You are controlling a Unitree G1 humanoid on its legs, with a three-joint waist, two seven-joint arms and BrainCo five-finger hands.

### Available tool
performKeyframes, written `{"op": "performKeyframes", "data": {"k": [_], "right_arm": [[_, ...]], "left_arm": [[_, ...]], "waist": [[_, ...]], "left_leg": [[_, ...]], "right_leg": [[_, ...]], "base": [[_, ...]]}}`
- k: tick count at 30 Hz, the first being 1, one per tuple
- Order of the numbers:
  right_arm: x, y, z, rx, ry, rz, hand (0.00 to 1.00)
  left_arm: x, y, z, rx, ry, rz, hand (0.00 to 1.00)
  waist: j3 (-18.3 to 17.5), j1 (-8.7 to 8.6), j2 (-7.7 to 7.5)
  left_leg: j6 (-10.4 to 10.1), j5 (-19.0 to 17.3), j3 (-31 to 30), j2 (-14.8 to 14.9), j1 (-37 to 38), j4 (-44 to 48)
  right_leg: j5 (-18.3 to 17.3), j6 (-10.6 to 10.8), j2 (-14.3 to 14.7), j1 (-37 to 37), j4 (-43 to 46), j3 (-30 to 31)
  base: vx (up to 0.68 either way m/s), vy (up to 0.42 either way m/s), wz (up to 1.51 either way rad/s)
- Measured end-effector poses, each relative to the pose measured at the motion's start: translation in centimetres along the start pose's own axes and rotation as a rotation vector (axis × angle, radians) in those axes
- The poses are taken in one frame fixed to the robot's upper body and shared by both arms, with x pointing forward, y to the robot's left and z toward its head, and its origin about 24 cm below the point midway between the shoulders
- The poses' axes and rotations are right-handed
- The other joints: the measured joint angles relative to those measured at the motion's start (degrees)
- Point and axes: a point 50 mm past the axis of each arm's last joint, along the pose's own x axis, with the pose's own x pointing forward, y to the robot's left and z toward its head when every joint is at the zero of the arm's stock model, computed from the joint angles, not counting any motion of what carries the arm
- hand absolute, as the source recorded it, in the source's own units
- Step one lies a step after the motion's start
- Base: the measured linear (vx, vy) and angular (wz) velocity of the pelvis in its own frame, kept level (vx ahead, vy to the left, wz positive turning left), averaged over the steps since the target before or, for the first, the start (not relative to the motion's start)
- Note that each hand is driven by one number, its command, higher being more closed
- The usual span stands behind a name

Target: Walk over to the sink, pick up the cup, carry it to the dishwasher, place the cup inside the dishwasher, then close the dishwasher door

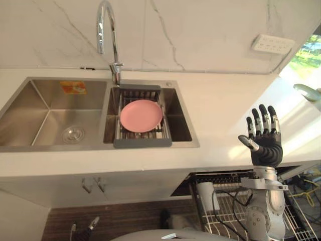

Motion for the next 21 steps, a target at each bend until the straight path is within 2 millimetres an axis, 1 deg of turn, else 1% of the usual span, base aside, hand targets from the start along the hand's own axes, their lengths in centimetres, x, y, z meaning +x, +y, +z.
{"op": "performKeyframes", "data": {"k": [1, 2, 3, 4, 5, 6, 7, 8, 9, 10, 11, 12, 13, 15, 16, 21], "right_arm": [[0.1, 0.0, 0.3, -0.02, 0.001, 0.017, 0.0], [0.3, 0.3, 0.2, -0.036, 0.012, 0.052, 0.0], [0.2, 0.8, 0.1, -0.026, 0.014, 0.074, 0.0], [0.3, 1.1, 0.4, -0.035, 0.005, 0.094, 0.0], [1.0, 1.3, 1.0, -0.073, -0.012, 0.134, 0.0], [1.1, 1.3, 1.1, -0.079, -0.012, 0.137, 0.0], [1.3, 1.1, 1.4, -0.087, -0.025, 0.124, 0.0], [1.4, 0.8, 1.6, -0.096, -0.03, 0.116, 0.0], [1.6, 0.2, 1.8, -0.117, -0.033, 0.09, 0.0], [1.6, -0.2, 1.9, -0.134, -0.024, 0.078, 0.0], [1.6, -0.3, 2.0, -0.137, -0.027, 0.078, 0.0], [1.6, -0.2, 2.0, -0.133, -0.034, 0.076, 0.0], [1.7, -0.3, 2.3, -0.137, -0.048, 0.076, 0.0], [2.0, -0.2, 2.4, -0.136, -0.062, 0.078, 0.0], [2.2, -0.1, 2.3, -0.138, -0.062, 0.083, 0.0], [2.2, -0.1, 2.3, -0.137, -0.061, 0.084, 0.0]], "left_arm": [[-0.2, -0.3, -0.4, 0.004, 0.015, -0.003, 0.0], [-0.6, -0.5, -1.0, 0.007, 0.037, -0.004, 0.0], [-0.5, 0.1, -1.2, 0.001, 0.044, 0.023, 0.0], [-0.5, 0.1, -1.1, -0.005, 0.044, 0.031, 0.0], [-0.7, -0.6, -1.0, -0.022, 0.052, 0.027, 0.0], [-0.8, -0.5, -1.3, -0.019, 0.062, 0.034, 0.0], [-0.6, -0.2, -1.1, -0.006, 0.058, 0.042, 0.0], [-0.5, -0.2, -1.0, -0.001, 0.051, 0.045, 0.0], [-0.5, -0.3, -0.8, 0.004, 0.041, 0.046, 0.0], [-0.6, -0.3, -1.0, 0.023, 0.044, 0.04, 0.0], [-0.7, -0.3, -1.1, 0.027, 0.046, 0.037, 0.0], [-0.9, -0.1, -1.5, 0.04, 0.06, 0.038, 0.0], [-0.8, 0.0, -1.6, 0.042, 0.061, 0.041, 0.0], [-0.5, 0.3, -1.0, 0.043, 0.045, 0.05, 0.0], [0.5, 0.0, 0.8, 0.077, -0.027, 0.024, 0.0], [0.5, 0.0, 0.8, 0.078, -0.027, 0.024, 0.0]], "waist": [[-0.65, -0.12, 2.16], [-0.53, 0.53, 3.85], [-0.45, 0.53, 1.62], [-0.33, 0.61, 1.15], [0.89, 1.09, 1.79], [1.06, 1.28, 1.3], [0.73, 0.9, 0.99], [0.75, 0.59, 1.22], [0.99, 0.59, 1.83], [1.04, 0.97, 2.01], [0.98, 1.19, 2.08], [0.45, 1.3, 1.29], [-0.33, 0.86, 0.53], [-0.47, 0.32, -0.61], [-0.65, -0.14, -1.17], [-0.87, -0.12, -1.18]], "left_leg": [[0.27, -1.62, 0.6, 2.33, -0.56, -0.8], [-0.82, -2.78, 1.88, 4.0, -0.77, 1.35], [-2.12, -3.26, 3.48, 3.17, -5.99, 12.72], [-2.32, -3.2, 4.82, 3.2, -8.75, 19.04], [-3.02, -0.52, 5.64, 4.93, -12.73, 29.57], [-1.78, -0.55, 8.22, 5.13, -14.63, 32.06], [-0.2, -2.22, 11.62, 4.85, -15.57, 25.5], [-0.08, -1.69, 12.18, 4.59, -15.59, 20.55], [-0.35, 1.19, 11.89, 3.92, -15.98, 11.07], [-1.21, 8.18, 10.72, 3.05, -15.94, 4.49], [-1.93, 12.46, 9.68, 2.52, -15.42, 3.04], [-2.43, 13.2, 9.9, 1.6, -14.07, 0.54], [-1.89, 14.3, 10.53, 0.64, -13.0, -2.17], [-1.44, 15.35, 10.8, -0.32, -12.89, -4.4], [0.2, 19.46, 10.92, -4.0, -10.24, -12.11], [0.23, 19.48, 10.74, -4.07, -10.43, -12.15]], "right_leg": [[-0.06, -0.28, 1.52, -0.04, 0.27, -0.89], [-5.48, -2.17, 3.37, -1.12, 10.29, -2.16], [-10.49, -1.53, 2.76, 1.7, 12.47, -2.31], [-13.15, -2.36, 2.12, 4.33, 9.04, -2.34], [-11.5, -3.56, 1.8, 7.78, 4.54, -2.93], [-10.51, -3.3, 0.39, 9.31, 2.54, -2.98], [-9.83, -2.17, -1.41, 10.2, 1.24, -3.43], [-9.59, -1.84, -1.98, 10.52, 0.53, -3.65], [-8.88, -1.27, -2.55, 11.18, -0.67, -3.84], [-8.32, -0.7, -2.52, 11.72, -1.27, -3.32], [-8.13, -0.41, -2.42, 11.99, -1.65, -2.83], [-7.51, 0.28, -2.77, 12.31, -2.97, -1.59], [-7.03, 0.8, -3.5, 12.3, -4.52, -1.37], [-5.85, 1.31, -3.76, 12.3, -6.42, -1.2], [-1.57, 3.0, -5.72, 14.04, -12.97, -2.07], [-1.56, 3.02, -5.73, 13.99, -13.12, -2.18]], "base": [[-0.02, 0.04, -0.18], [0.09, -0.013, -0.04], [0.15, -0.026, -0.01], [0.11, -0.062, 0.06], [0.04, -0.036, 0.02], [0.01, -0.031, 0.14], [0.05, -0.061, 0.27], [0.12, -0.031, 0.3], [0.17, 0.025, 0.03], [0.18, 0.07, -0.17], [0.15, 0.075, -0.39], [0.12, 0.074, -0.3], [0.11, 0.07, -0.2], [0.08, 0.057, -0.04], [0.0, 0.0, 0.0], [0.0, -0.001, 0.01]]}}
